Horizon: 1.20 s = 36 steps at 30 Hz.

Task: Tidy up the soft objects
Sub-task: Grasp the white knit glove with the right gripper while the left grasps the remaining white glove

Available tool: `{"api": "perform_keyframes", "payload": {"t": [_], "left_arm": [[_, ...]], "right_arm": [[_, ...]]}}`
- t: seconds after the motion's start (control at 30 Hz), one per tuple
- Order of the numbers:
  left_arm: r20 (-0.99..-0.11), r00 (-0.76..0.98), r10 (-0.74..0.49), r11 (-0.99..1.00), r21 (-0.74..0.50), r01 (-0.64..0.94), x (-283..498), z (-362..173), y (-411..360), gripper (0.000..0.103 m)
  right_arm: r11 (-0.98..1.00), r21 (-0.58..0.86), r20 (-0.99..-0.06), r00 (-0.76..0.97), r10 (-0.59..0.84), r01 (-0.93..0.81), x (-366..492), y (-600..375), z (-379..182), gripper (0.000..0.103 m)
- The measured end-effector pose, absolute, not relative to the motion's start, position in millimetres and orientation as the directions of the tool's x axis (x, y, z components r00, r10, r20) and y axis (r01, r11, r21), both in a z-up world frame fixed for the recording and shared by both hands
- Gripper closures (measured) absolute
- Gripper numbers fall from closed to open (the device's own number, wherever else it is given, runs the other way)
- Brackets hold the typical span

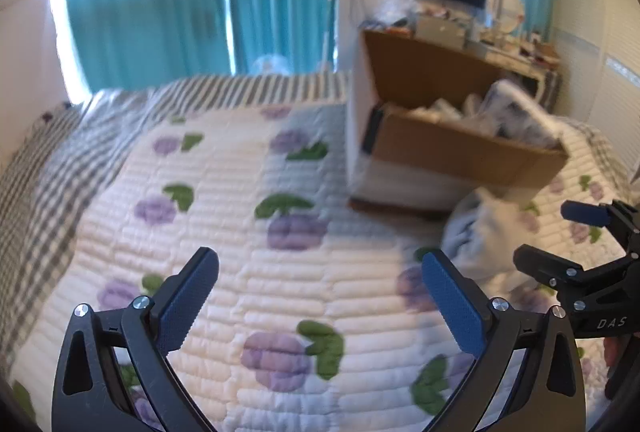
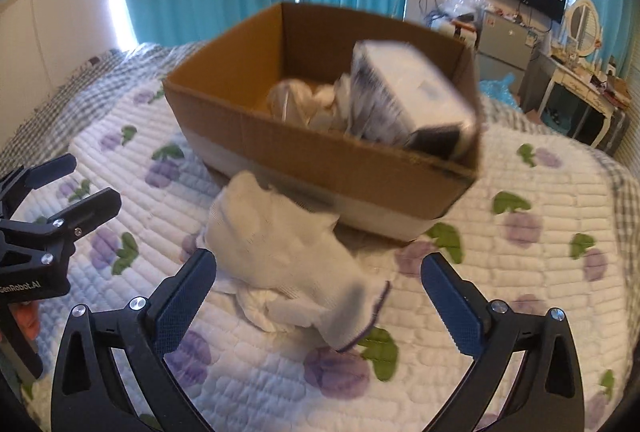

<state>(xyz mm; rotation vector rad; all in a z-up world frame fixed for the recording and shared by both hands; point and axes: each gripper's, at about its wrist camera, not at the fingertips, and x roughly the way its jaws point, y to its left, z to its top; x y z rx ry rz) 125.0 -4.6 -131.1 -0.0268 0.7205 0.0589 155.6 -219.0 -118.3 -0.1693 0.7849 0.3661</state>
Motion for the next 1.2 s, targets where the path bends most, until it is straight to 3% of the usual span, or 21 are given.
{"api": "perform_keyframes", "payload": {"t": [0.3, 0.37, 0.43, 0.53, 0.6, 0.87, 1.2], "left_arm": [[-0.677, 0.733, 0.061, 0.998, 0.015, -0.069, 127, -141, -4, 0.0], [-0.675, 0.736, 0.06, 0.998, 0.013, -0.069, 126, -141, -4, 0.0], [-0.676, 0.735, 0.055, 0.997, 0.004, -0.071, 124, -141, -3, 0.0], [-0.677, 0.734, 0.059, 0.997, 0.002, -0.078, 123, -141, -2, 0.0], [-0.674, 0.736, 0.057, 0.997, -0.003, -0.081, 121, -139, -1, 0.0], [-0.652, 0.757, 0.043, 0.998, -0.004, -0.059, 112, -122, -15, 0.0], [-0.665, 0.745, -0.052, 0.999, -0.026, 0.047, 116, -124, -69, 0.0]], "right_arm": [[0.902, 0.033, -0.738, 0.598, 0.312, -0.43, 183, -209, -145, 0.006], [0.895, 0.045, -0.741, 0.586, 0.328, -0.444, 187, -205, -147, 0.017], [0.88, 0.073, -0.742, 0.564, 0.361, -0.469, 188, -200, -148, 0.042], [0.869, 0.048, -0.735, 0.572, 0.364, -0.492, 180, -194, -144, 0.058], [0.868, 0.045, -0.72, 0.586, 0.372, -0.495, 172, -198, -136, 0.061], [0.896, 0.064, -0.639, 0.672, 0.376, -0.44, 141, -235, -96, 0.064], [0.947, -0.003, -0.653, 0.718, 0.242, -0.322, 125, -288, -89, 0.064]]}}
